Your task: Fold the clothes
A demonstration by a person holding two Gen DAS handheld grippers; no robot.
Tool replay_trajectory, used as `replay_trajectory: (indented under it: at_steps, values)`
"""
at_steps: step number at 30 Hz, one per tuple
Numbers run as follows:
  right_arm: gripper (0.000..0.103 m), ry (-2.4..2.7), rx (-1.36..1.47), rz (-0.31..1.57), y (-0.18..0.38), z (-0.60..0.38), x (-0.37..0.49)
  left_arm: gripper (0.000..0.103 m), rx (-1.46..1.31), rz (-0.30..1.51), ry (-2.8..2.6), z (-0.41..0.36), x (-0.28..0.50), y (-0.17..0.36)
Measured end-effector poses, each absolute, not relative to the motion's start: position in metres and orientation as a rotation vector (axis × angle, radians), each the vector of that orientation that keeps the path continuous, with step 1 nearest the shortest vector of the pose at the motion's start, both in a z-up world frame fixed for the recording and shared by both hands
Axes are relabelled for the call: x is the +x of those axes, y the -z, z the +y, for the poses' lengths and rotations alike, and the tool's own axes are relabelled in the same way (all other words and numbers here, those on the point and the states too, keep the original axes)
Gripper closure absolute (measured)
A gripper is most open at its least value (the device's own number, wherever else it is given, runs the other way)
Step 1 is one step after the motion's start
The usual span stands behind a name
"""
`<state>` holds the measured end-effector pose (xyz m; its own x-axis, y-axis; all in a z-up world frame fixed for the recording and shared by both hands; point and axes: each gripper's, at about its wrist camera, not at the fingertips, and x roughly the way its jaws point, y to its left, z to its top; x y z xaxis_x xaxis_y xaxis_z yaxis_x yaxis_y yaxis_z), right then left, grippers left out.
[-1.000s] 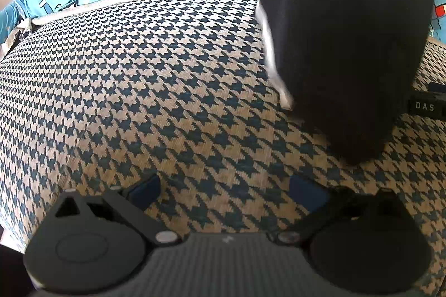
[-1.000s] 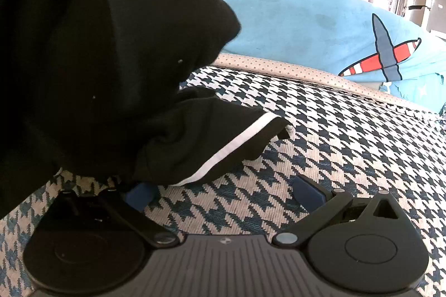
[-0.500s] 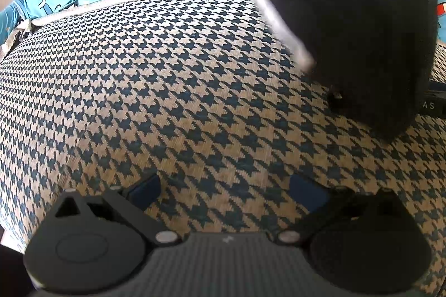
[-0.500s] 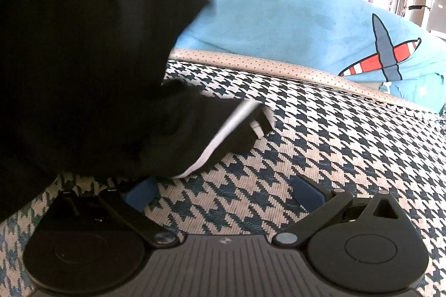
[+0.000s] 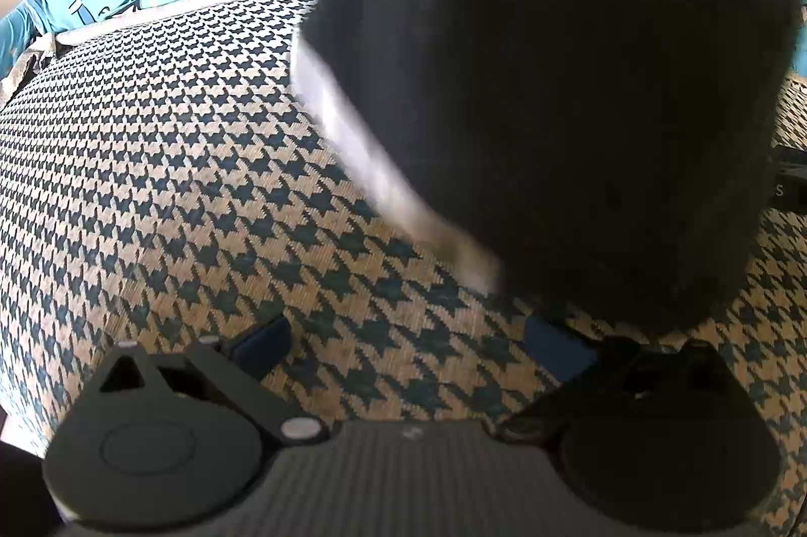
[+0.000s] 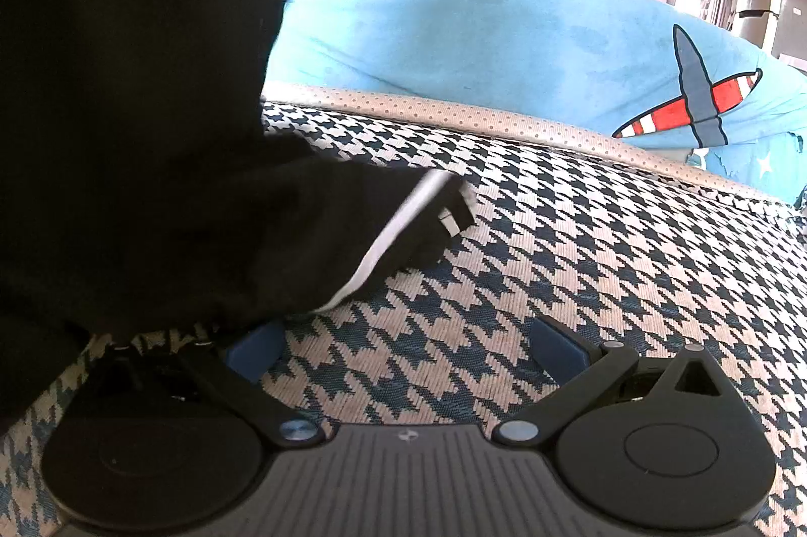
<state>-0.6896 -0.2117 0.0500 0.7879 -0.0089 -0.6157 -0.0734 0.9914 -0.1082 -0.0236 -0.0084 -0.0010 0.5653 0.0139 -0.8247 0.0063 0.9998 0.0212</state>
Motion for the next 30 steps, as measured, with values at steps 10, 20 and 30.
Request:
replay_trajectory:
  at_steps: [10,20,30]
  values:
    - [0.0,-0.035,-0.128,0.662,-0.05,-0.215,-0.689,0.0,0.025,0.967,-0.01,-0.005,-0.036,0.002]
    - [0.0,-0.035,-0.129,0.663,-0.049,-0.211,-0.688,0.0,0.017,0.968,-0.006,0.012,-0.063,0.002]
    - [0.0,-0.035,-0.129,0.662,-0.049,-0.21,-0.688,0.0,0.018,0.962,-0.007,0.037,-0.105,0.003]
